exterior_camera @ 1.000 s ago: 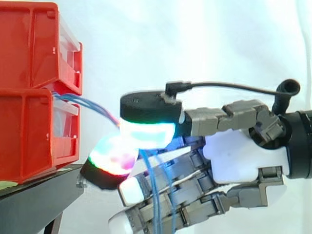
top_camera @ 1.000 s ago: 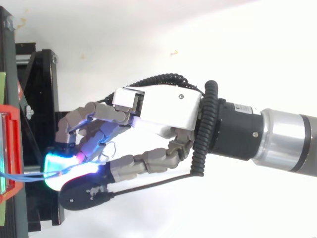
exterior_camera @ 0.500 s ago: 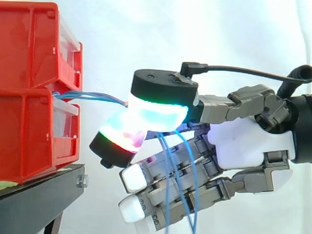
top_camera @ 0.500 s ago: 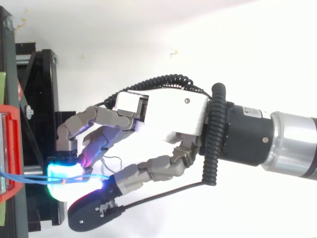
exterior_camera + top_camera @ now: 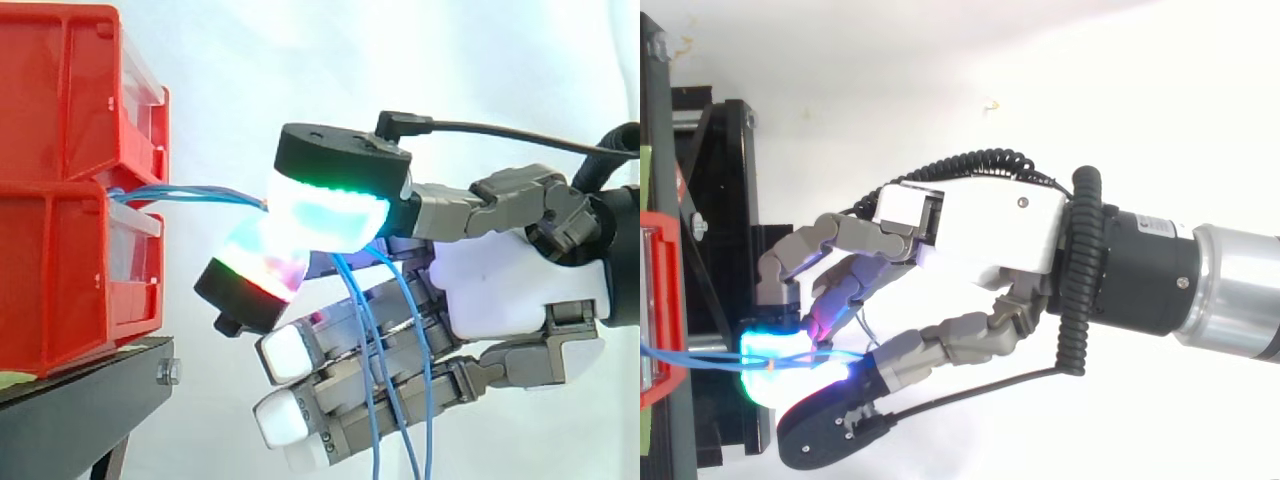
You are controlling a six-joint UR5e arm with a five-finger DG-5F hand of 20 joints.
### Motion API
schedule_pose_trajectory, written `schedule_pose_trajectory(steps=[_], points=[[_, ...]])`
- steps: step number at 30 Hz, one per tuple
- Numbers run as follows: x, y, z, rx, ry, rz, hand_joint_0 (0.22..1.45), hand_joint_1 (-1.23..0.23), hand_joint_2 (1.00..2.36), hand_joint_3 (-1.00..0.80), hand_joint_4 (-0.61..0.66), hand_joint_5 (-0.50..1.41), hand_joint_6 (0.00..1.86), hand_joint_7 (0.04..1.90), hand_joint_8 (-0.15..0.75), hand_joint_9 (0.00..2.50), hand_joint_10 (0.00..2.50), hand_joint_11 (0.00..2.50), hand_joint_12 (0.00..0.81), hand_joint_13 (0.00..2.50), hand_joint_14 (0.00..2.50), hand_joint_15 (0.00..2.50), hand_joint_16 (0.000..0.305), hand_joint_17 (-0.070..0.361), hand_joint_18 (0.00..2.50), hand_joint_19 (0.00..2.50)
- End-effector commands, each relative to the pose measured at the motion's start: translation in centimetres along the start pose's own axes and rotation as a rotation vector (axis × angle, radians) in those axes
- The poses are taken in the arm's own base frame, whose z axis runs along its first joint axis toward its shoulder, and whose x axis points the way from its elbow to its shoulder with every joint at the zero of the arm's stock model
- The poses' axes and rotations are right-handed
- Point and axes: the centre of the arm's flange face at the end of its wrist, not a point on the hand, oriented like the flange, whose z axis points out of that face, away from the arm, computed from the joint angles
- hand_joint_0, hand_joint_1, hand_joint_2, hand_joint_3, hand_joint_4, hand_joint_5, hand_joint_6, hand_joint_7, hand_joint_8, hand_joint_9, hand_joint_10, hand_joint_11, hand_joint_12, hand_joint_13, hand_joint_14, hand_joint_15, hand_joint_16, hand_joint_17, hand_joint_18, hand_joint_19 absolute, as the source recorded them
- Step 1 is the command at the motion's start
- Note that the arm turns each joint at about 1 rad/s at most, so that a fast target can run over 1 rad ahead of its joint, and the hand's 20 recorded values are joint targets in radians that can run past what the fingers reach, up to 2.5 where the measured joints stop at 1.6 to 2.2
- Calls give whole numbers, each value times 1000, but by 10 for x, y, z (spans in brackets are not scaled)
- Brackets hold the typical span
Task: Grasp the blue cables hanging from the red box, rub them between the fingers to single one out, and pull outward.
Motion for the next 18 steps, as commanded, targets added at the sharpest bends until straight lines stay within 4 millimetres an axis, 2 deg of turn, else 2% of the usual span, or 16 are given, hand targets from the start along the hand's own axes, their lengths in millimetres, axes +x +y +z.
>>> schedule_pose_trajectory(steps=[1,5,10,15,18], points=[[1,0,-1,3,1,-1,514,-498,1000,-500,60,-120,894,1097,257,956,18,544,356,719,18,485,48,109,530,391],[0,1,0,3,1,3,481,-438,1000,-500,65,-119,890,1089,269,959,15,545,369,711,18,482,52,116,525,398],[-1,1,0,3,0,3,379,-355,1000,-500,81,-117,880,1052,310,962,14,520,426,728,17,492,63,143,565,390],[-2,0,0,5,-2,4,367,-354,1000,-500,97,-115,860,963,310,955,13,509,431,723,16,475,65,146,561,388],[-1,1,0,3,-2,3,430,-420,1000,-500,86,-118,853,982,286,954,15,520,400,700,18,493,58,130,510,404]])
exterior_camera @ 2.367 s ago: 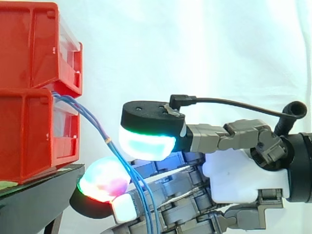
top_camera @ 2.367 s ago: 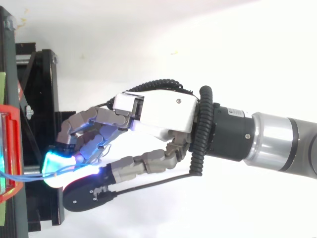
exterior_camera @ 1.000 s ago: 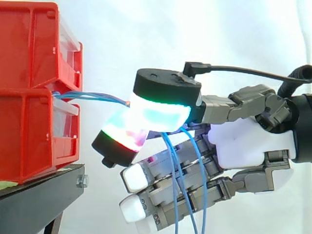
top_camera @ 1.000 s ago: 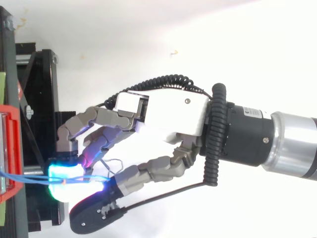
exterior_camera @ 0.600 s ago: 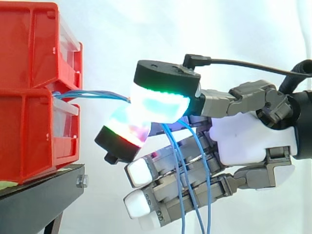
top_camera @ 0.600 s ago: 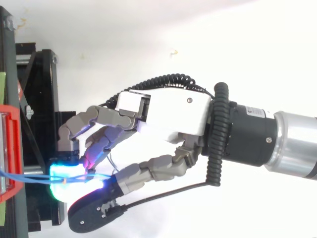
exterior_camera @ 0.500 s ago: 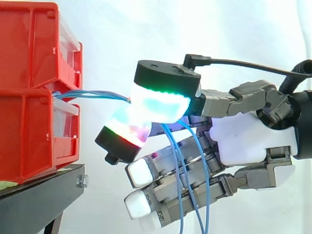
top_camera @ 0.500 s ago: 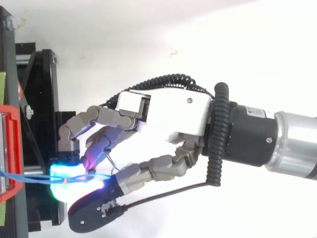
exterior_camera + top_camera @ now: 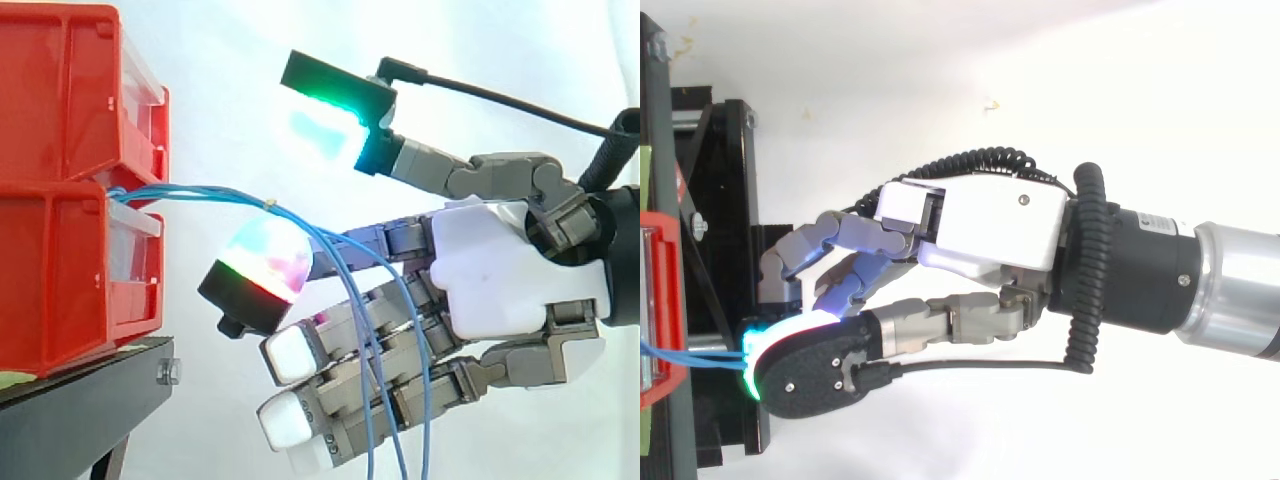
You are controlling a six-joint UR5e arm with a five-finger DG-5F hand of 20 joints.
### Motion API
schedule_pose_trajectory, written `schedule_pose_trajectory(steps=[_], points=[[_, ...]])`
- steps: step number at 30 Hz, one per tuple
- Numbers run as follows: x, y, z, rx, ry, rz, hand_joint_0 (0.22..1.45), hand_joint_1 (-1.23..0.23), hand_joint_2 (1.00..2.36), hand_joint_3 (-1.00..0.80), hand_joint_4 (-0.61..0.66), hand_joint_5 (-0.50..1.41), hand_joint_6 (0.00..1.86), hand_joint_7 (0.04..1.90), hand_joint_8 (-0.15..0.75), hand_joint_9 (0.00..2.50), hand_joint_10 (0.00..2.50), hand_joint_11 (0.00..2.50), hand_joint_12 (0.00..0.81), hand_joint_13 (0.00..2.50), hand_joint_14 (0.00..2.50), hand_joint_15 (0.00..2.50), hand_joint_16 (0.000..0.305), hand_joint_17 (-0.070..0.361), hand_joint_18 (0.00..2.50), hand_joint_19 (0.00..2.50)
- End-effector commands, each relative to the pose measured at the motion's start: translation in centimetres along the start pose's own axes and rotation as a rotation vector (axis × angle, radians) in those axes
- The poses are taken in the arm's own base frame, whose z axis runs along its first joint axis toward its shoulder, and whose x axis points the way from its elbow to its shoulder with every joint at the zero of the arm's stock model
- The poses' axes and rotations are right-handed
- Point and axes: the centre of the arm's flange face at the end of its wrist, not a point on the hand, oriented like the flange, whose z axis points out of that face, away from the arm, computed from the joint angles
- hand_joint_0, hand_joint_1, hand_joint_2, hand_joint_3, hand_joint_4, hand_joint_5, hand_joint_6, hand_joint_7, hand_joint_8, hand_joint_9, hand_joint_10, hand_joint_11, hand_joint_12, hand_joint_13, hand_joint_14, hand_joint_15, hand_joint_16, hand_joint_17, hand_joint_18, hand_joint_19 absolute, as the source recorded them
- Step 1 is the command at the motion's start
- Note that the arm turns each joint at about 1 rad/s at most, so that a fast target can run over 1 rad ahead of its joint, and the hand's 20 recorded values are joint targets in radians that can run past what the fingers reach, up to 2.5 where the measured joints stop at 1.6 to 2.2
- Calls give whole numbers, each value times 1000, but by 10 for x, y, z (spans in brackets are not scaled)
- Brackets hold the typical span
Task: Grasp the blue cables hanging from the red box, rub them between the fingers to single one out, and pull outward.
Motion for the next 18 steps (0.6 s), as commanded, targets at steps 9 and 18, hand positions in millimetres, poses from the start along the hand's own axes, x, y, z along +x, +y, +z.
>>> schedule_pose_trajectory(steps=[9,18], points=[[0,1,0,-2,1,0,567,-689,1012,-274,54,-126,862,1088,254,937,17,553,352,703,19,490,49,109,502,411],[-1,0,0,-1,0,-2,543,-764,1009,-365,63,-139,897,1026,241,905,19,555,343,701,20,497,47,106,509,408]])
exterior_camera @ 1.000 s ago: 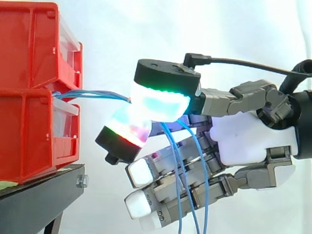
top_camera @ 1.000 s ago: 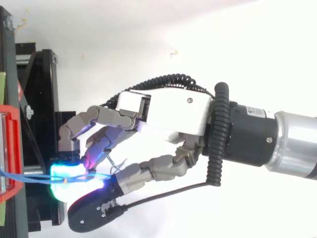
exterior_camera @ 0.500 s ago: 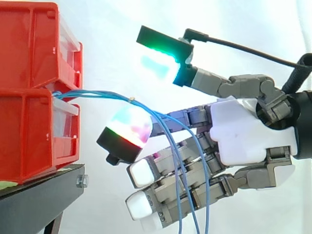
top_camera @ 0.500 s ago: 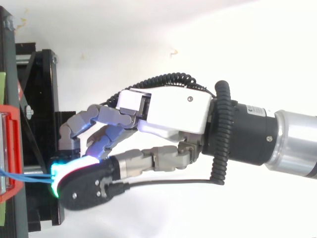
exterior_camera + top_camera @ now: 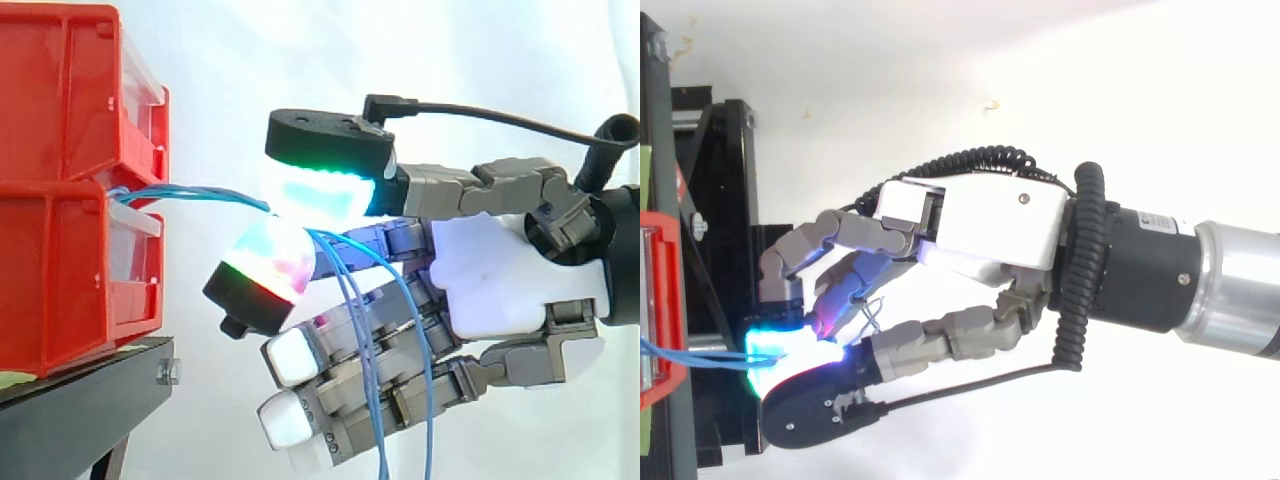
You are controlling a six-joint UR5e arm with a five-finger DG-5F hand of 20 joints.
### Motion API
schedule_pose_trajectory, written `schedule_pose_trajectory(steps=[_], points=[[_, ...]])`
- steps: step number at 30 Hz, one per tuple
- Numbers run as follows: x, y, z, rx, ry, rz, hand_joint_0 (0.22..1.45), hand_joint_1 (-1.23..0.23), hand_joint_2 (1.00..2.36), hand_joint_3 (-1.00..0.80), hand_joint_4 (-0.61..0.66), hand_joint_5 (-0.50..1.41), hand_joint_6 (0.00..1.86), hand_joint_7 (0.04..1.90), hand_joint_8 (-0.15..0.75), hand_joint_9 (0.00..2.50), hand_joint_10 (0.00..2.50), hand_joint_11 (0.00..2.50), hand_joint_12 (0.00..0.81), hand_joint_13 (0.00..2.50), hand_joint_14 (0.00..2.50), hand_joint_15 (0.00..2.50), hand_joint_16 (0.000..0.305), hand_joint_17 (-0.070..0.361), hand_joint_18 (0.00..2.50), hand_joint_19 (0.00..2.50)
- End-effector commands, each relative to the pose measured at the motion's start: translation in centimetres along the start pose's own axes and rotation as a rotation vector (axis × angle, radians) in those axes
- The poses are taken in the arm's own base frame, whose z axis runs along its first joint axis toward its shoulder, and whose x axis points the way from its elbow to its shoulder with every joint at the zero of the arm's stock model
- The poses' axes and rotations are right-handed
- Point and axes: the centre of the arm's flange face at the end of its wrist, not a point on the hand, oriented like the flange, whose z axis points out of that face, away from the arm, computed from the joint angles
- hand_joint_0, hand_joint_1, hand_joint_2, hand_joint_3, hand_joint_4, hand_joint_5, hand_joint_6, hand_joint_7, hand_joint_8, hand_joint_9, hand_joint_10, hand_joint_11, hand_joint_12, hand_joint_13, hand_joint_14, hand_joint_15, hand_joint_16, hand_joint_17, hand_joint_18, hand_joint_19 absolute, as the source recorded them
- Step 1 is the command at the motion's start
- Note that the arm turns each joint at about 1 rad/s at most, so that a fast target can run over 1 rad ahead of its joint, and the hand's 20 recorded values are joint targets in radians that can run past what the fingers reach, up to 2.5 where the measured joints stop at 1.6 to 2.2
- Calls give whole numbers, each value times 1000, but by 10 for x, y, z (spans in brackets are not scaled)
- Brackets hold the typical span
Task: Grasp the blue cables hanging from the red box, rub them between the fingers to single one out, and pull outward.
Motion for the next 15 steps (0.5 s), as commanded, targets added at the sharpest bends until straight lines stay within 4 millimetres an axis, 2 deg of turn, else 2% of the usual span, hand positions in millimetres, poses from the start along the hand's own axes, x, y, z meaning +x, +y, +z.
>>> schedule_pose_trajectory(steps=[1,5,7,9,12,13,15], points=[[0,0,0,0,-1,0,531,-743,1002,-477,70,-138,896,1016,240,908,17,552,346,703,21,499,48,107,514,410],[0,0,0,0,-1,0,467,-599,1000,-500,80,-130,888,1001,260,931,18,552,368,718,18,493,52,117,542,399],[-1,1,0,-2,-1,-1,459,-470,1000,-500,83,-123,877,1020,265,945,15,539,374,718,20,489,53,120,536,405],[-1,1,0,-2,-1,-1,476,-422,1000,-500,80,-122,874,1037,265,950,15,532,367,716,20,491,52,117,522,412],[-1,2,1,-4,-1,-2,527,-450,1000,-500,77,-123,870,1080,251,946,18,548,352,706,21,500,48,108,494,431],[-1,2,1,-4,-2,-2,569,-534,1007,-401,68,-125,870,1111,242,946,20,553,344,706,21,500,46,104,487,430],[-1,2,1,-4,-2,-2,570,-597,1012,-291,66,-125,872,1134,251,949,19,558,346,713,20,502,47,105,498,427]])
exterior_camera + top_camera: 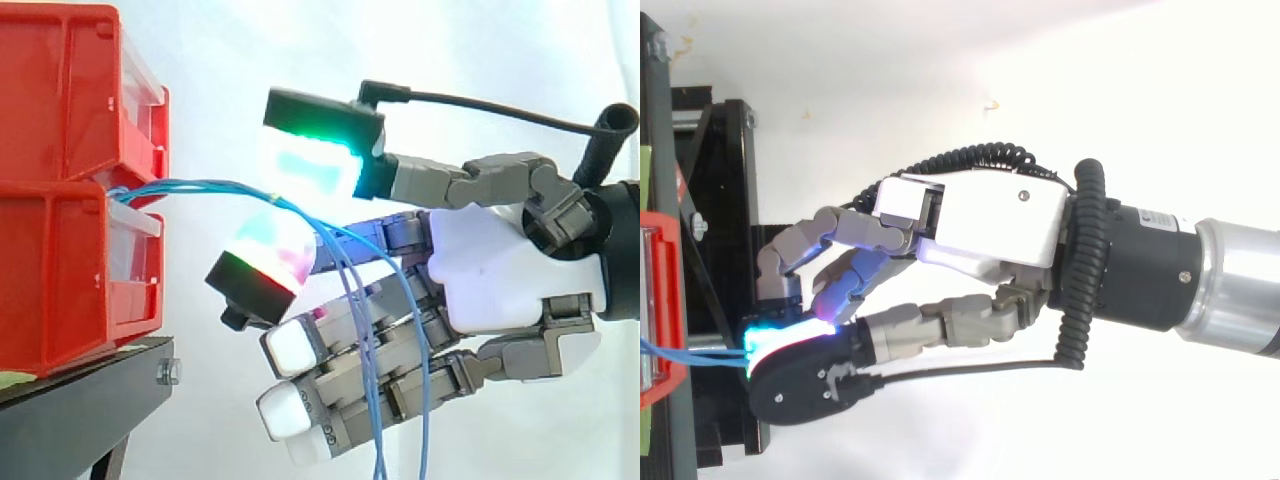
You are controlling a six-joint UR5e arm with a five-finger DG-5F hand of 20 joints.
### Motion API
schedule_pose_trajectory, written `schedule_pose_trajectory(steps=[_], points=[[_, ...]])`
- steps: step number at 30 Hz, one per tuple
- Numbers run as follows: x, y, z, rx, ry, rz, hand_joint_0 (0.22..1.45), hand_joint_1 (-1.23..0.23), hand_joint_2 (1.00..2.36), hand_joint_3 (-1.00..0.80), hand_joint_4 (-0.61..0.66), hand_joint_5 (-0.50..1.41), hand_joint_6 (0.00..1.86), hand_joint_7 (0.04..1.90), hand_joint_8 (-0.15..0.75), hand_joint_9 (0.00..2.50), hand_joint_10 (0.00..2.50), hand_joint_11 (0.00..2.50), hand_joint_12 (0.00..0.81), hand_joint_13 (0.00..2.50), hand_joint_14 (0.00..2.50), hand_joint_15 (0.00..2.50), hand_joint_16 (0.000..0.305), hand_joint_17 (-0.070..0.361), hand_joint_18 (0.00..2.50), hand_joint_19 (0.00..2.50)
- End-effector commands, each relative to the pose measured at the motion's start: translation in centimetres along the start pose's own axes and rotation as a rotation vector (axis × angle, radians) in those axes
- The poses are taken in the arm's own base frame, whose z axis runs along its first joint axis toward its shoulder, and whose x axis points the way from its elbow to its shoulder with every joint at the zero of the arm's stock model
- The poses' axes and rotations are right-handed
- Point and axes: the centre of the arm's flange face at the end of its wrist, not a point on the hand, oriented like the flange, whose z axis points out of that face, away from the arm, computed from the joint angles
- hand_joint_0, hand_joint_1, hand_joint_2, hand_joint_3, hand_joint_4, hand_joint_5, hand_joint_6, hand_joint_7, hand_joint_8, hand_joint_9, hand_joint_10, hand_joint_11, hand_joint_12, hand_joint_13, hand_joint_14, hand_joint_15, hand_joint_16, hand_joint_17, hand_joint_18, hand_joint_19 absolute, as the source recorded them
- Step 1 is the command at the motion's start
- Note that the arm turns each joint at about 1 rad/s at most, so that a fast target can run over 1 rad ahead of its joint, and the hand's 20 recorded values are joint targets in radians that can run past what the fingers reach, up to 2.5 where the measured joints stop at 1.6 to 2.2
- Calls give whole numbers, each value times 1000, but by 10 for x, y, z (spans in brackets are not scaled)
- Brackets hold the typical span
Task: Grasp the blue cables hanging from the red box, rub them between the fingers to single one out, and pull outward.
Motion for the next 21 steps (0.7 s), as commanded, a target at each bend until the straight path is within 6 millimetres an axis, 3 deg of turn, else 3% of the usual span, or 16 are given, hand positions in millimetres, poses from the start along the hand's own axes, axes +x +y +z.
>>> schedule_pose_trajectory(steps=[1,7,12,21], points=[[0,1,0,-2,-1,0,571,-650,1012,-211,69,-121,876,1132,274,965,17,548,371,739,18,490,52,117,547,399],[0,0,0,0,-1,0,591,-752,1014,-123,58,-142,918,994,270,915,16,561,365,743,19,496,52,116,562,381],[0,1,0,-2,-1,0,631,-814,1017,-136,-58,-160,928,1068,239,862,17,562,338,719,19,495,47,105,537,385],[1,0,0,0,1,1,718,-869,1004,-461,-126,-162,936,970,214,839,18,557,324,710,21,481,43,97,559,365]])
